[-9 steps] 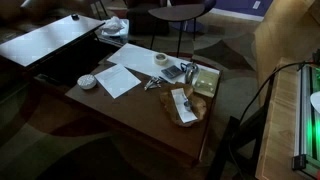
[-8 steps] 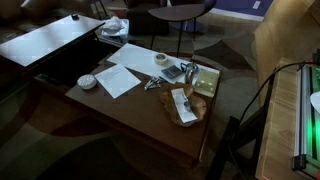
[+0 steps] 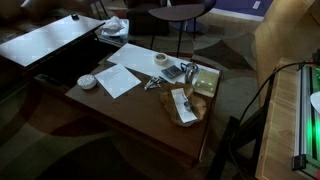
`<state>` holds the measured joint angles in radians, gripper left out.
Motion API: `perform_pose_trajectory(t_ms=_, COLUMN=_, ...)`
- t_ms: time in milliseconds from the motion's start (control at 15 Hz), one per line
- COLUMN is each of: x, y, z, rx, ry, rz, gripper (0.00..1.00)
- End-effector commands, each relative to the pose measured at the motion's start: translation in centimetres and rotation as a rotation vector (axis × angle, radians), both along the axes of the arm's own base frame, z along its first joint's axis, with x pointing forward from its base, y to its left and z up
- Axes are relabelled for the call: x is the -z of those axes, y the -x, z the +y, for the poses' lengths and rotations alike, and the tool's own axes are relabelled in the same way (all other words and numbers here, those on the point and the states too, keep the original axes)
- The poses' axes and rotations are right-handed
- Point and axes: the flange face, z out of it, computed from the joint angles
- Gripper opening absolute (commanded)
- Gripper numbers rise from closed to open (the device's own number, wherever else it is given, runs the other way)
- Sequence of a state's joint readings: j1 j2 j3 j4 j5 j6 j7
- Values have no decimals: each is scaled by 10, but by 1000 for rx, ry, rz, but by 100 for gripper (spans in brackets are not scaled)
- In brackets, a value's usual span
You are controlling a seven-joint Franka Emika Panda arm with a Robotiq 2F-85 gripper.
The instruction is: Move the measuring cup to the left
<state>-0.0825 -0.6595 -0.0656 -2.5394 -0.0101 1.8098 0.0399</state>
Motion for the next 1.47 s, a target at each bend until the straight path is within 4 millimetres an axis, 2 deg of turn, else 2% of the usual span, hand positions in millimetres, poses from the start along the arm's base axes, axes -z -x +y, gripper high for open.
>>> perform_pose_trajectory(t_ms=0, x=-1, y=0, z=0, rx=0, ry=0, rz=1, gripper=100)
perform_pose_trajectory(t_ms=267, x=-1, y=0, z=0, rx=0, ry=0, rz=1, gripper=100)
perform_pose_trajectory(t_ms=467, x=21, y=-18, z=0, rx=17, ry=-18, rz=-7, gripper=100)
perform_pose_trajectory(t_ms=600, x=46, y=-35, z=3, rx=20, ry=-28, rz=-1, gripper=100)
perform_pose_trajectory(t_ms=800, x=98, y=-61, z=11, rx=8, ry=-68, rz=58, gripper=100)
perform_pose_trajectory(t_ms=933, x=137, y=-69, z=22, rx=-20, ry=-115, rz=148, gripper=100)
perform_pose_trajectory(t_ms=1067, x=164, y=-73, z=32, rx=-62, ry=-188, rz=221, gripper=100)
perform_pose_trajectory(t_ms=1133, x=142, y=-61, z=26, rx=-31, ry=-123, rz=166, gripper=100)
perform_pose_trajectory(t_ms=1200, x=153, y=-63, z=28, rx=-39, ry=-130, rz=190, gripper=100)
perform_pose_trajectory(t_ms=1267, x=156, y=-65, z=28, rx=-39, ry=-128, rz=196, gripper=100)
perform_pose_trajectory(t_ms=1400, x=150, y=-66, z=27, rx=-37, ry=-127, rz=180, gripper=100)
